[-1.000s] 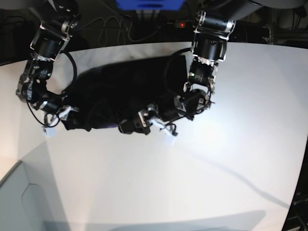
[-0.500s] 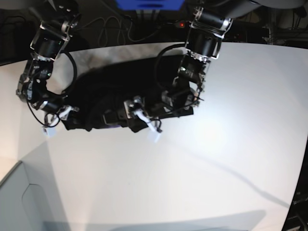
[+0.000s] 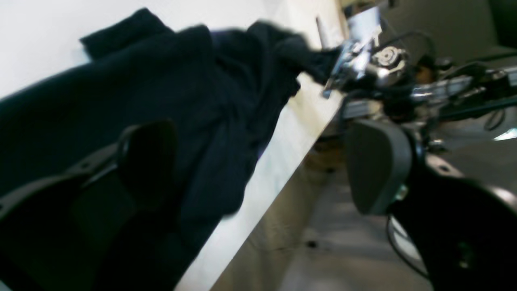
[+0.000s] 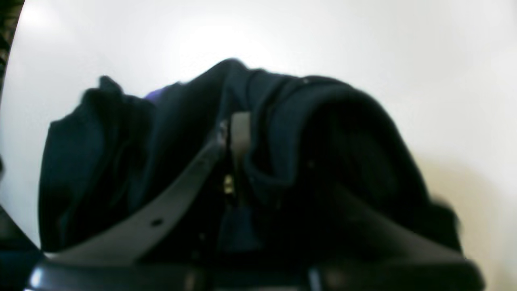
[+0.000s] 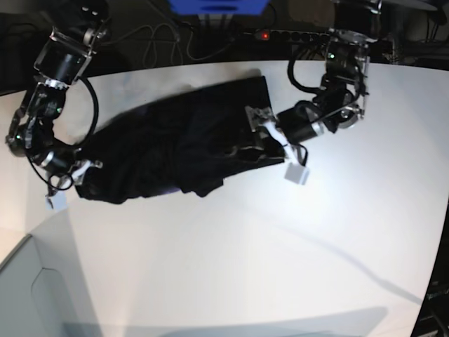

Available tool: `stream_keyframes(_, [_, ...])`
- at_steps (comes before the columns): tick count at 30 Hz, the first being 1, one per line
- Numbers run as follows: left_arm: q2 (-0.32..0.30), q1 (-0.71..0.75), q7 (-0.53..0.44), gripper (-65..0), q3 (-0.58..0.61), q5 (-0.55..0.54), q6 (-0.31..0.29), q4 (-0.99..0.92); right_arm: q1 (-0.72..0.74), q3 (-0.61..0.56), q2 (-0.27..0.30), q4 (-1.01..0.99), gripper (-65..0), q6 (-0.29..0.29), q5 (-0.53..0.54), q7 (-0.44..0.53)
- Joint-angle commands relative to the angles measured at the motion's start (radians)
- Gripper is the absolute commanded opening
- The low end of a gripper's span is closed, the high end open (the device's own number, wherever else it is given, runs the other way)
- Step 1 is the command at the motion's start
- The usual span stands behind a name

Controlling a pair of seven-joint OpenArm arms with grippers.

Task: Fold the T-shirt properly
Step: 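Lay the folded end onto the shirt and open the left gripper, then lift the folded shirt bundle with the right gripper toward the left gripper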

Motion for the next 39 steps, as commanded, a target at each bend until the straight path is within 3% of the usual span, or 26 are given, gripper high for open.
stream_keyframes(1, [-0.015,0.021,-0.007,-0.5,-0.018,-0.026,-0.013,0.061,-0.003,0.003,-0.002,0.059,-61.0,0.013,0.021,0.001])
stream_keyframes(9, [-0.092,0.193,0.004,-0.6,-0.194,-0.021,-0.013,0.199,-0.125,0.001,-0.057,0.358,-61.1,0.013,0.021,-0.002])
stream_keyframes(16, [-0.11,0.307,0.004,-2.3,-0.206,0.203,-0.013,0.222,-0.185,0.0,-0.065,0.474,-61.2,0.013,0.021,-0.003])
stream_keyframes(18, [-0.11,0.336,0.001,-7.0,-0.206,0.296,-0.013,0.224,-0.204,0.0,-0.065,0.513,-61.3,0.013,0.021,-0.003])
stream_keyframes(23, [-0.096,0.371,-0.008,-26.8,-0.208,0.522,-0.013,0.222,-0.257,-0.022,-0.077,0.609,-61.3,0.013,0.021,0.0])
stream_keyframes(27, [-0.015,0.376,-0.008,-46.4,-0.214,0.705,-0.008,0.219,-0.283,-0.08,-0.091,0.628,-61.3,0.013,0.021,0.006])
stream_keyframes(31, [0.076,0.376,-0.008,-65.0,-0.275,0.814,-0.005,0.218,-0.284,-0.122,-0.12,0.63,-61.3,0.013,0.021,0.006])
stream_keyframes(35, [0.2,0.367,-0.008,-62.8,-0.418,0.926,-0.005,0.212,-0.292,-0.177,-0.123,0.636,-61.3,0.013,0.021,0.006])
stream_keyframes(39, [0.243,0.333,-0.01,-62.8,-0.476,1.104,-0.005,0.212,-0.301,-0.221,-0.137,0.636,-61.3,0.013,0.021,0.006])
